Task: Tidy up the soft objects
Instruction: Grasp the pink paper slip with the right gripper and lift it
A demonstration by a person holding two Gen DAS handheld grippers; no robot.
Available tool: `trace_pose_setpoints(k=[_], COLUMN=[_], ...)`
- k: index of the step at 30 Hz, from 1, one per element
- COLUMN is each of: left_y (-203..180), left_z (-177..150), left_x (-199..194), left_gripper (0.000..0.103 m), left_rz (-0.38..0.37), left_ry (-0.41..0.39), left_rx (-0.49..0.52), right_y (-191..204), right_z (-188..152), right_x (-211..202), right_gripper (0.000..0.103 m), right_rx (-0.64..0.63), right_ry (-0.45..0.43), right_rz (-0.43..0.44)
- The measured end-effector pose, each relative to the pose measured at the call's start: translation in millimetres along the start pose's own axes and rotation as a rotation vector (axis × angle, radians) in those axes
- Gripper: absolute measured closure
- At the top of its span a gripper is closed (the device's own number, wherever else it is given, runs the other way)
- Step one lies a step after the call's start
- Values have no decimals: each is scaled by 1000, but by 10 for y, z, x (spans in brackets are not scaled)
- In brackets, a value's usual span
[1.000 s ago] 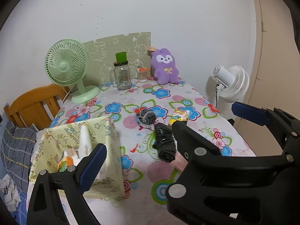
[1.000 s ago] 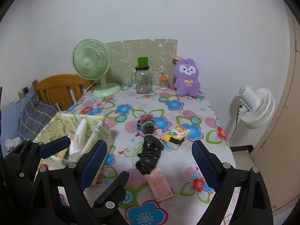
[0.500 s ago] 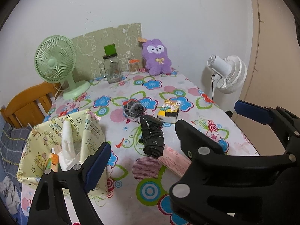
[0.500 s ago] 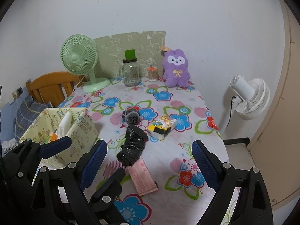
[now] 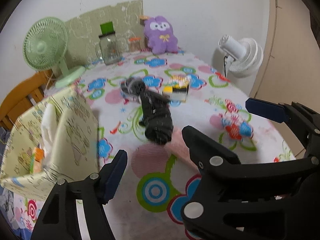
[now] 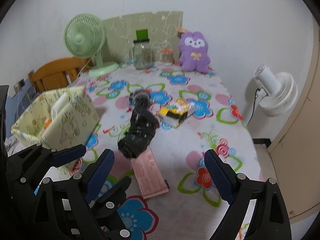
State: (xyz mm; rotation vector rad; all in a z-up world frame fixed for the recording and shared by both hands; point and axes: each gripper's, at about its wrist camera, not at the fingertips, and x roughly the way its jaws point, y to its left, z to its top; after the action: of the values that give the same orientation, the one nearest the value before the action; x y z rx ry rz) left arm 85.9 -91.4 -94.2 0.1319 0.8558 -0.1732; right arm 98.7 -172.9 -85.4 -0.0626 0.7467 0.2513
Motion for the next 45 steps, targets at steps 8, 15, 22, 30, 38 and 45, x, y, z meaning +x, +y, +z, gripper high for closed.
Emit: trace_pose_setpoints(k=[8,15,22,30,38,45], left_y=[25,40,78,55,11,-64], left_z=[-124,-163,-163,-166,-146,-73], left_x=[246,389,428,428,416,440], left_gripper=[29,29,21,20,21,22], left_rz=[-1,-3,5,22,39,30], left_ry=[69,121,123,112,115,109], left_rx=[-4,-11,-19,-7,19,14], right_y=[25,21,16,25,-35,-161], right_z=[-129,-166,-181,-207,-236,-223], right_x=[286,508,651,714,667,568], right_gripper=[19,31,35,46,61,61], right_rx=[-20,-24,-14,-7,-14,6], right_ry=[71,137,174,193,187,164], right_rz=[31,63,104,101,68,31])
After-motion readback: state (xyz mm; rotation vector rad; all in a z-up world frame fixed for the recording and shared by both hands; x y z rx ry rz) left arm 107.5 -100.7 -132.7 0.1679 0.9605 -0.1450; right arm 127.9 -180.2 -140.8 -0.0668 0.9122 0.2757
